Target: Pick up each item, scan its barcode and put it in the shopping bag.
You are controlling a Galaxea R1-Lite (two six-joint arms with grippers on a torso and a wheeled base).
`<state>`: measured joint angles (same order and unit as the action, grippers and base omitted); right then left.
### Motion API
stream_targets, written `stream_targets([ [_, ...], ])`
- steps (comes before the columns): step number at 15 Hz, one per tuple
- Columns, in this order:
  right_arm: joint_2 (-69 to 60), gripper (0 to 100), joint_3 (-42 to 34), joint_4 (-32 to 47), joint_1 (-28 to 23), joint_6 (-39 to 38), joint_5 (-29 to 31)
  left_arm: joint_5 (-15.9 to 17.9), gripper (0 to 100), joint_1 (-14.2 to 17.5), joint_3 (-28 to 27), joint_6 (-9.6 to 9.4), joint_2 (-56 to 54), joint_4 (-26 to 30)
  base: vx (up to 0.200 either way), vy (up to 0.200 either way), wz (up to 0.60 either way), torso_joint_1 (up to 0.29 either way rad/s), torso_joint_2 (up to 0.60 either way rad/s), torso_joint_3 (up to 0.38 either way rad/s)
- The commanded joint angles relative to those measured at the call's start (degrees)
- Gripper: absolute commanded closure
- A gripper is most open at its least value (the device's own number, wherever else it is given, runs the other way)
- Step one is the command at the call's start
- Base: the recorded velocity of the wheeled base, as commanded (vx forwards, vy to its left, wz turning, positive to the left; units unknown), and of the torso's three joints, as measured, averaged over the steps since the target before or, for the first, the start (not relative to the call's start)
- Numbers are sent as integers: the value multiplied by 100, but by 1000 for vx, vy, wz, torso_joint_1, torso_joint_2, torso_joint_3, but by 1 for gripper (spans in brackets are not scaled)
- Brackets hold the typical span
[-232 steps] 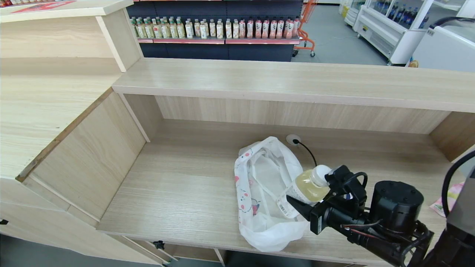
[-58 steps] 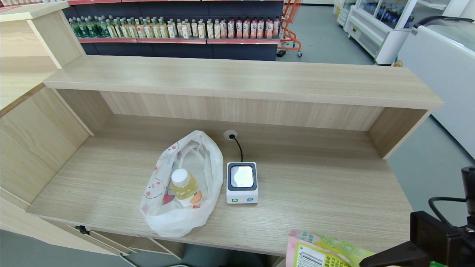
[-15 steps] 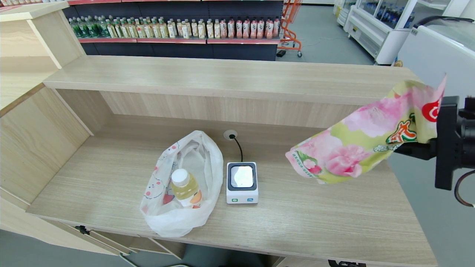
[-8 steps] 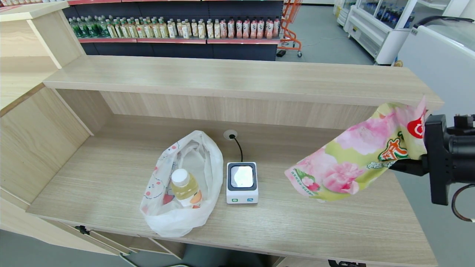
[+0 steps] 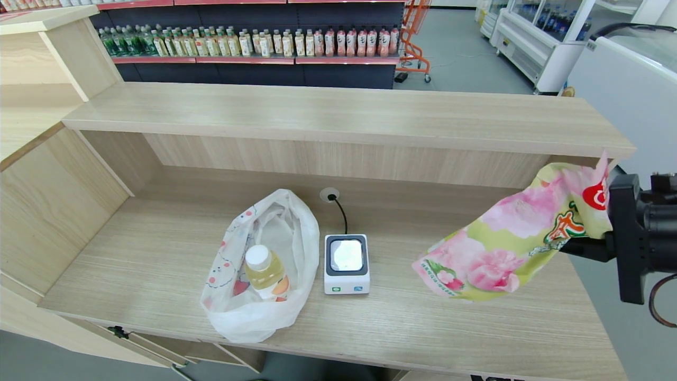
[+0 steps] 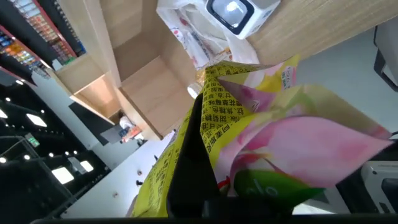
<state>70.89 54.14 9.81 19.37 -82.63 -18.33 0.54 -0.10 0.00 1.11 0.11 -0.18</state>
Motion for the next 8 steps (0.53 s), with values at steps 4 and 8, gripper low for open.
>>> stream_targets([
  [4,92,100,-9,-15,-12,19,5,-1,0,-8,0,3,-2,1,0,200,0,5,2,-1],
  [8,540,100,132,-155,-30,36,181,-1,0,-8,0,-67,-2,1,0,150,0,-1,-1,2],
])
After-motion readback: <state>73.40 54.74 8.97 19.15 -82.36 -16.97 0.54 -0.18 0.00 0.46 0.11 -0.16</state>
